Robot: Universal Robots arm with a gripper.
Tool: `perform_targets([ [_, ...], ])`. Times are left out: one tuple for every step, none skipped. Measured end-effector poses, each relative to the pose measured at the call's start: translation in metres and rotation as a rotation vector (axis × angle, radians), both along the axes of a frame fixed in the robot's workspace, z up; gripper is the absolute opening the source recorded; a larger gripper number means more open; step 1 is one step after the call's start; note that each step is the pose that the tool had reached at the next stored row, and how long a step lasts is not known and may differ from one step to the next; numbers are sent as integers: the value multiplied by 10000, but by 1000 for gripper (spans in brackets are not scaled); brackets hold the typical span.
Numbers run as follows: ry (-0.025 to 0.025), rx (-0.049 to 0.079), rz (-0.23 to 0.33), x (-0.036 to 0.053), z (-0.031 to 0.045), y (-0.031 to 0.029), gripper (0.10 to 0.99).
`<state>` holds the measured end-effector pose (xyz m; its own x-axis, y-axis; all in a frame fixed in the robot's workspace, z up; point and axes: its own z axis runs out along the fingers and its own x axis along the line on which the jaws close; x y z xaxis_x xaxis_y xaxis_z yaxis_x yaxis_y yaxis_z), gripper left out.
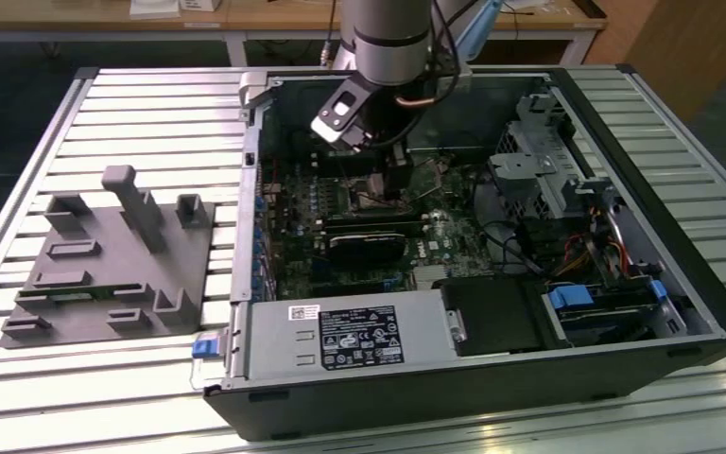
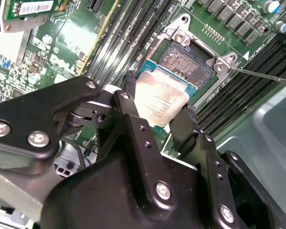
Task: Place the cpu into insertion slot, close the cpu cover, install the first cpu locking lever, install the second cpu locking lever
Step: 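Place the cpu into insertion slot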
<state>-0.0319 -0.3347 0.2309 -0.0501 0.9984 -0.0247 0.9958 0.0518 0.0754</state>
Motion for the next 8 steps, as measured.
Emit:
perform_targets([
  [0,0,-96,0,-4,0,533],
  [0,0,-180,-2,-9,1,533],
  [0,0,-245,-4,-15,3,533],
  [0,-1,-303,-7,-20,6,533],
  [1,-2,-353,-9,-25,9,533],
  [1,-2,-399,-11,-32,13,533],
  [0,-1,-436,-13,-38,18,533],
  [0,0,-468,-15,-44,25,533],
])
